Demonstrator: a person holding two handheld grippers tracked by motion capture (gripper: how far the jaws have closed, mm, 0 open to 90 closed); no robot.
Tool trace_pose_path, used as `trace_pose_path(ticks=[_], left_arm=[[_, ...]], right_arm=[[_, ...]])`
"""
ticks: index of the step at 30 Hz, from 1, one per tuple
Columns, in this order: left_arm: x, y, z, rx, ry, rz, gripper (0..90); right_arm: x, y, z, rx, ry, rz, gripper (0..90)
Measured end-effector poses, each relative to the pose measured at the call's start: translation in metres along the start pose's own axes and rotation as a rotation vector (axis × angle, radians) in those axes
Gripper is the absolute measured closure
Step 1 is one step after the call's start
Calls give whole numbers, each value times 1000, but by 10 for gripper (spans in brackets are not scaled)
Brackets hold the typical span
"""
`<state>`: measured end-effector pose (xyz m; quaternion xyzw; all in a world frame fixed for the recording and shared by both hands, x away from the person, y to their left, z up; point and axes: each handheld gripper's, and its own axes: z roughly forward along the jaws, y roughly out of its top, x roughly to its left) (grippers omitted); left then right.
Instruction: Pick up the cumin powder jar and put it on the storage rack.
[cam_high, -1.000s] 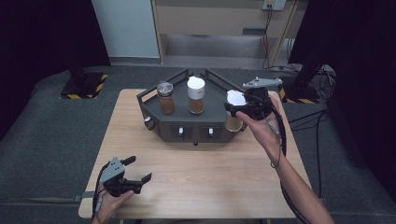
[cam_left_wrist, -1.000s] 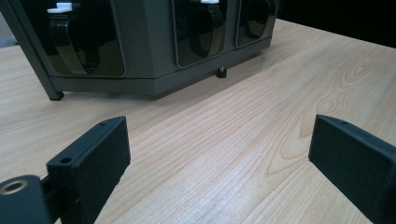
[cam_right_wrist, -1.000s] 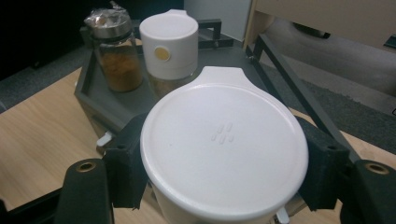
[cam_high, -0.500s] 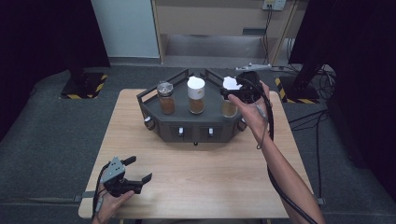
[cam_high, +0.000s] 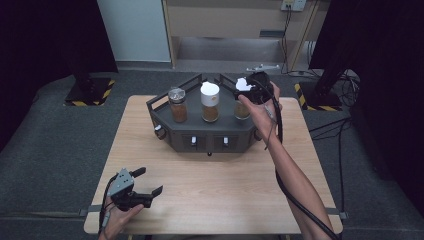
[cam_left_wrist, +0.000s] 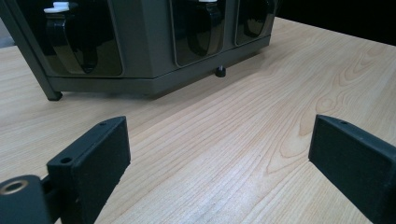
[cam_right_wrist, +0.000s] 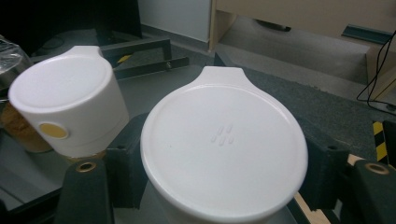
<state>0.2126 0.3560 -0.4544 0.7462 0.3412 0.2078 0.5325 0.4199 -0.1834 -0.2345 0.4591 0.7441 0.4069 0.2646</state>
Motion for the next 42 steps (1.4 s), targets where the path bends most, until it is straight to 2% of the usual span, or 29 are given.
trace_pose_path(ticks=[7, 12, 25, 33, 34, 36, 40, 42], left_arm=[[0, 0, 0, 1, -2, -1, 44], [0, 0, 0, 2, -1, 0, 44], [0, 1, 1, 6, -3, 8, 45], [0, 1, 1, 6, -4, 9, 45], [0, 1, 1, 7, -5, 9, 46], [0, 1, 1, 7, -6, 9, 46], [0, 1, 1, 8, -7, 11, 46], [0, 1, 1, 6, -7, 9, 46]], right_arm=[[-2, -3, 10, 13, -6, 6, 309], [-5, -7, 15, 18, 9, 7, 309], [-12, -13, 19, 9, 24, 28, 308], [-13, -13, 19, 7, 32, 22, 304], [-13, -13, 19, 6, 33, 21, 298], [-12, -16, 17, -14, 28, 25, 225], [-12, -16, 12, -27, 28, 20, 174], [-12, -18, 5, -54, 23, 17, 154]])
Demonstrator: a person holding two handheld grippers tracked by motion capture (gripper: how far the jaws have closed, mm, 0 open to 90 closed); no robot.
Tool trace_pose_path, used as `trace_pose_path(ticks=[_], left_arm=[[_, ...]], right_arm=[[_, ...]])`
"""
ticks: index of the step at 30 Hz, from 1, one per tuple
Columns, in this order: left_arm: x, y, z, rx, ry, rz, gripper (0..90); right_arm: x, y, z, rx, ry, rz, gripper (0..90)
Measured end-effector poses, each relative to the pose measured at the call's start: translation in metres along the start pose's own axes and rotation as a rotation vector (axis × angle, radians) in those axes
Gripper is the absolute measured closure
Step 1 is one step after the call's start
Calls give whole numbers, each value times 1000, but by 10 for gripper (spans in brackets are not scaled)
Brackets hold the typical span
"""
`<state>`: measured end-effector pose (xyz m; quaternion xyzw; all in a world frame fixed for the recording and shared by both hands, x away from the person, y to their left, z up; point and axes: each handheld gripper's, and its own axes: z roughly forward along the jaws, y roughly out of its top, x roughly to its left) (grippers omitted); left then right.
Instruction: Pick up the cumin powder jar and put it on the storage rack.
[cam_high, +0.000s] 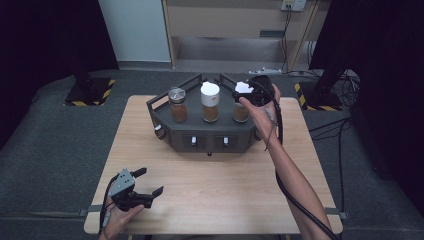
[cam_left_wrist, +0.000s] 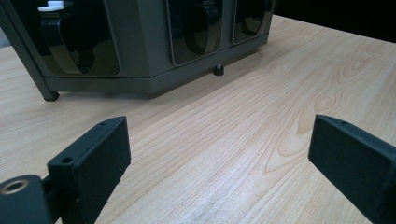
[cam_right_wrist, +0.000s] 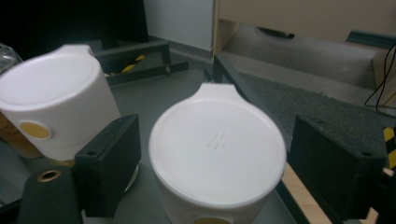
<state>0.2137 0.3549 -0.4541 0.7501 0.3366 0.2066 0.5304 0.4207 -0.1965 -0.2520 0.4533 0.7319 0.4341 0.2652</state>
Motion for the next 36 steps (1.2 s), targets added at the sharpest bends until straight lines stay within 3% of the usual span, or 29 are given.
trace_pose_path(ticks=[9, 16, 24, 36], left_arm=[[0, 0, 0, 1, 0, 1, 46], [1, -1, 0, -3, 1, -5, 45], [1, -3, -2, -15, 8, -21, 43], [1, -6, -5, -35, 16, -25, 37]], right_arm=[[0, 0, -32, -57, 40, -71, 92], [-2, -12, -55, -89, 84, -82, 74], [-12, -41, -89, -160, 137, -96, 68], [-22, -95, -130, -206, 183, -128, 60]])
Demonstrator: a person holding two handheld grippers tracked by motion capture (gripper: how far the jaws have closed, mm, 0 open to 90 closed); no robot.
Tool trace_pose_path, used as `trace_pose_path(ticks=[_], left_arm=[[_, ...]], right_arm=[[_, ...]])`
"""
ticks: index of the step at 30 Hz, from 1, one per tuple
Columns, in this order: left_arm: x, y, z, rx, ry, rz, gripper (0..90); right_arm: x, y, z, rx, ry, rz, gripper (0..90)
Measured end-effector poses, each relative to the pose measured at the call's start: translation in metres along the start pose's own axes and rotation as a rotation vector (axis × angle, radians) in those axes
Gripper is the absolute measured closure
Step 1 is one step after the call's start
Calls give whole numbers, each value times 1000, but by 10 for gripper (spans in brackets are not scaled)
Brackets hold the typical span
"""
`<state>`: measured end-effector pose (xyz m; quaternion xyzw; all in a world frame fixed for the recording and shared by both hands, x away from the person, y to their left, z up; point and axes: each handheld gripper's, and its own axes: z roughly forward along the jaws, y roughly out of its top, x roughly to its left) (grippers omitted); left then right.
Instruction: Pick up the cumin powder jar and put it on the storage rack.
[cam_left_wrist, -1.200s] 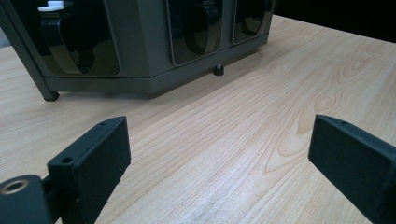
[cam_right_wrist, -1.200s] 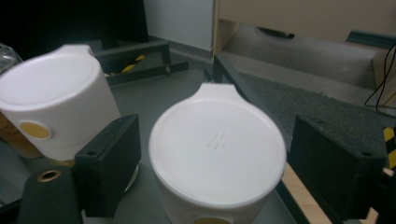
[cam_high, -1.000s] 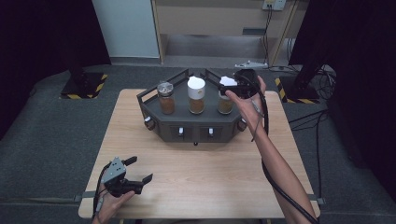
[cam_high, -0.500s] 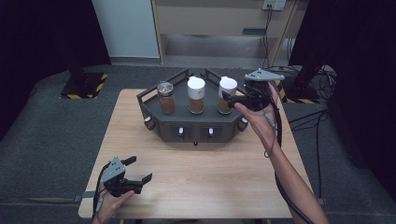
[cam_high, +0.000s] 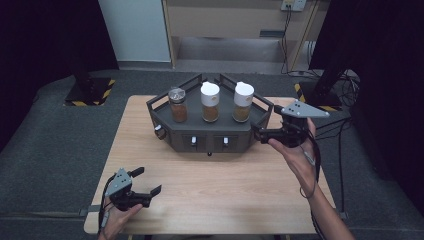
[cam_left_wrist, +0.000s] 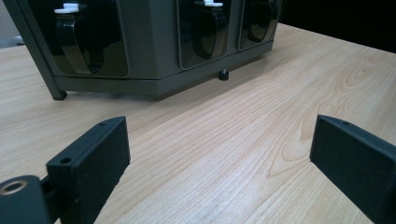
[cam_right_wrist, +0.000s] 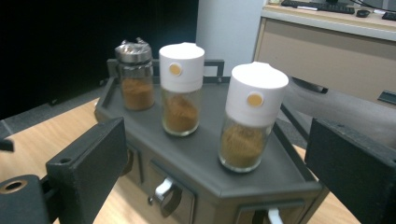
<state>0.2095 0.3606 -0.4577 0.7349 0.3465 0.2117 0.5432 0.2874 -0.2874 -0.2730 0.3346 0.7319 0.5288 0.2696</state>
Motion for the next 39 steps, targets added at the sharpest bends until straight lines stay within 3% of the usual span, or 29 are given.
trace_pose_path(ticks=[9, 14, 24, 39], left_arm=[[0, -4, -6, -42, 6, -2, 28], [-1, -4, -7, -45, 11, -5, 25], [0, -5, -8, -52, 15, -12, 22], [1, -5, -9, -49, 16, -10, 23]], right_arm=[[12, -41, -37, -7, 6, -27, 54], [14, -64, -51, 0, 16, -1, 50], [19, -106, -67, 30, -9, 43, 50], [17, -147, -71, 43, -29, 59, 56]])
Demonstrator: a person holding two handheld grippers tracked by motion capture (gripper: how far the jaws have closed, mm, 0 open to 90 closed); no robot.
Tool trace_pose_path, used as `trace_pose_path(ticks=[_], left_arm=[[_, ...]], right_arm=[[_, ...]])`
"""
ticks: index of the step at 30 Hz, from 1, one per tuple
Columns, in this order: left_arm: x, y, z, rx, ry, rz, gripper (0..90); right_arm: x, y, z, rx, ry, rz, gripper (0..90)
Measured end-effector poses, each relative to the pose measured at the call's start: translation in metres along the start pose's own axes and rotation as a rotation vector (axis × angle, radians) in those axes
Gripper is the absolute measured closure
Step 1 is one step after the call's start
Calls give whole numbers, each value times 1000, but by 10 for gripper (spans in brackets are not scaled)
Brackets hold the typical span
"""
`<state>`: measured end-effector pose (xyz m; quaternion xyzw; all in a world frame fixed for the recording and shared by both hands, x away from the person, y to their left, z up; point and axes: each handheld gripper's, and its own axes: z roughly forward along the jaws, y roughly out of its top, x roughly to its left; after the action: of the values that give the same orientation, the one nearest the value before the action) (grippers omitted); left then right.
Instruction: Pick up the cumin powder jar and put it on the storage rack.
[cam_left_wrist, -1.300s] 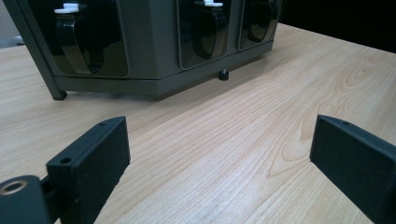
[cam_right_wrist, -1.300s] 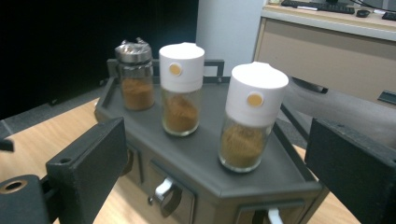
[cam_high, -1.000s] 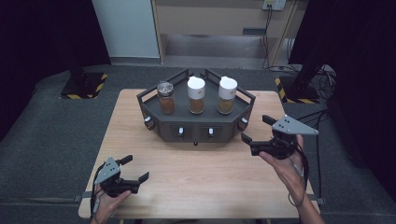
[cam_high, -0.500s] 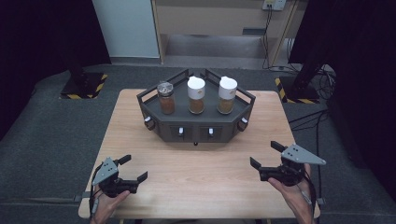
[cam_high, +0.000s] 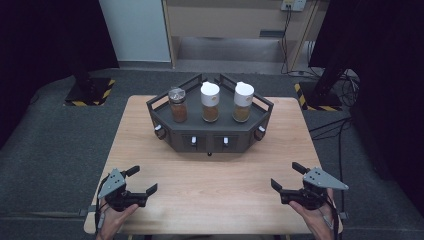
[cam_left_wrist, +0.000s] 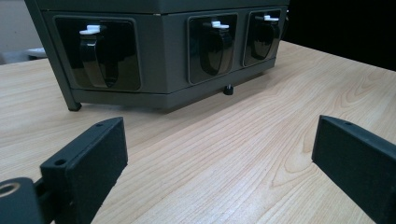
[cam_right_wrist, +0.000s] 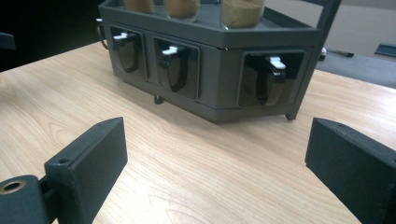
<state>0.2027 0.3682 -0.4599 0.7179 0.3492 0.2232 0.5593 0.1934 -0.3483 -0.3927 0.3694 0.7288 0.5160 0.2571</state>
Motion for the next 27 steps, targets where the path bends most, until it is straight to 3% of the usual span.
trace_pose_path(ticks=[10, 13, 27], left_arm=[[0, 1, 2, 10, -5, 4, 24], [0, 1, 2, 9, -10, 4, 24], [3, 2, 4, 11, -16, 10, 25]], right_arm=[[-10, -15, 8, 12, 8, 35, 59], [-10, -19, 9, 10, -4, 19, 64], [-21, -29, 13, 12, 8, 41, 76]])
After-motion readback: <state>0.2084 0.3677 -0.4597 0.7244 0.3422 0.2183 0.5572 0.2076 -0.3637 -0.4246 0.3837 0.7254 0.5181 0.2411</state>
